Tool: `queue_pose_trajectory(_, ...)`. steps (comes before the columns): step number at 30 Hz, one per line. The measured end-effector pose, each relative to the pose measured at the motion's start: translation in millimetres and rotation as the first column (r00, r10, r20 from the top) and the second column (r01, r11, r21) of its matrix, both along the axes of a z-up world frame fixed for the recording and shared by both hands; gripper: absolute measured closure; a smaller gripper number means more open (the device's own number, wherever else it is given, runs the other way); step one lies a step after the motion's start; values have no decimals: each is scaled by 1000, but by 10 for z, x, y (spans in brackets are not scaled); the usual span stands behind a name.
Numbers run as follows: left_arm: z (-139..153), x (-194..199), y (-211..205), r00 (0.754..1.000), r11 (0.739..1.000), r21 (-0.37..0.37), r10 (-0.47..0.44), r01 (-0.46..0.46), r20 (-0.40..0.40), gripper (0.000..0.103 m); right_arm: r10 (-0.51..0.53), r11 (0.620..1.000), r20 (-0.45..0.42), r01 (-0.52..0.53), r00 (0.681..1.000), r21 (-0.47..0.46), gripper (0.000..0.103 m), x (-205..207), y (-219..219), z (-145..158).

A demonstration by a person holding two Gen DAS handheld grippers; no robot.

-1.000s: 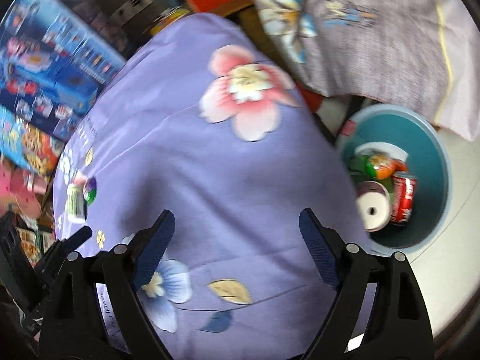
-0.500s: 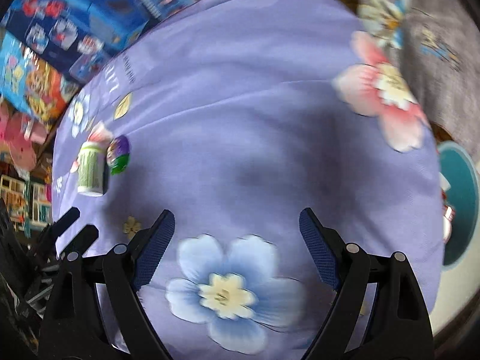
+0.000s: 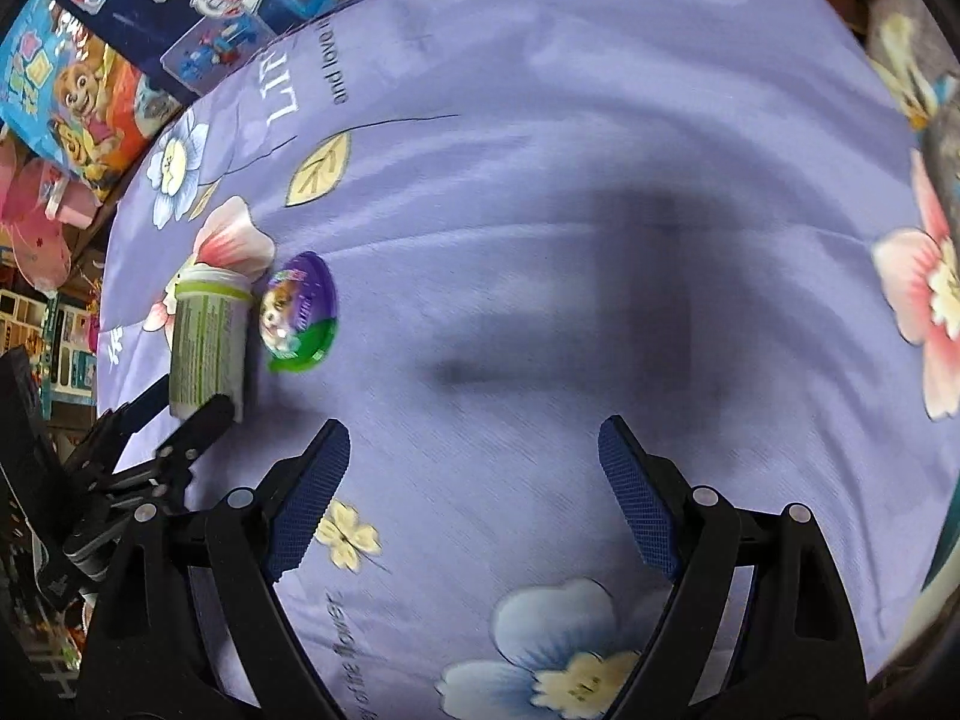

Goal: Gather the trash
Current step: 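Grasp the white-green bottle with the left tool while the right tool grasps the purple chocolate egg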

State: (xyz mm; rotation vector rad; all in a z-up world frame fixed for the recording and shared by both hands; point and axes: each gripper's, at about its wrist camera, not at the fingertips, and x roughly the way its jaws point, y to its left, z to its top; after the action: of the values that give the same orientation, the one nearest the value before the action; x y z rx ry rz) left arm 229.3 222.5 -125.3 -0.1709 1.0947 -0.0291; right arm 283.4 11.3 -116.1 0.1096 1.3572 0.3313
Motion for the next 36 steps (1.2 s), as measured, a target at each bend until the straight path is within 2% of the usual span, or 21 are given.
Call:
queue_pose_trajectory(2, -21, 77, -37, 1000, 1000, 10, -10, 10, -1, 18, 6, 1000, -1, -6, 1000, 7, 22, 53, 97, -11)
queue_pose_trajectory(3, -35, 96, -44, 1000, 1000, 11, -13, 13, -2, 31, 7, 1000, -2, -7, 1000, 10, 22, 78, 134, -12)
queue_pose_trajectory(4, -68, 134, -49, 1000, 1000, 5, -24, 24, -11, 52, 9, 1000, -3, -9, 1000, 14, 22, 101, 170, -14)
queue_pose_trajectory(12, -89, -38, 128, 1000, 1000, -17, -12, 12, -11, 52, 93, 995, 18, -93, 996, 26, 22, 211, 629, -39)
queue_pose_trajectory(21, -119, -375, 540, 996, 994, -67, 85, -86, -20, 52, 161, 987, 64, -159, 985, -26, 22, 286, 1113, -210)
queue_pose_trajectory(22, -123, -378, 552, 996, 994, -66, 90, -91, -21, 52, 171, 985, 73, -169, 983, -36, 26, 283, 1142, -224)
queue_pose_trajectory(25, -122, -369, 557, 995, 993, -60, 102, -103, -19, 52, 213, 973, 120, -200, 970, -111, 51, 251, 1222, -254)
queue_pose_trajectory(26, -121, -362, 557, 994, 993, -56, 105, -106, -19, 51, 225, 970, 129, -209, 966, -128, 55, 243, 1229, -256)
queue_pose_trajectory(31, -116, -303, 518, 992, 992, -36, 122, -123, -16, 48, 193, 980, 139, -183, 971, -83, 56, 226, 1025, -205)
queue_pose_trajectory(36, -115, -278, 471, 992, 992, -23, 124, -124, -11, 52, 146, 989, 158, -142, 976, -42, 56, 167, 716, -56)
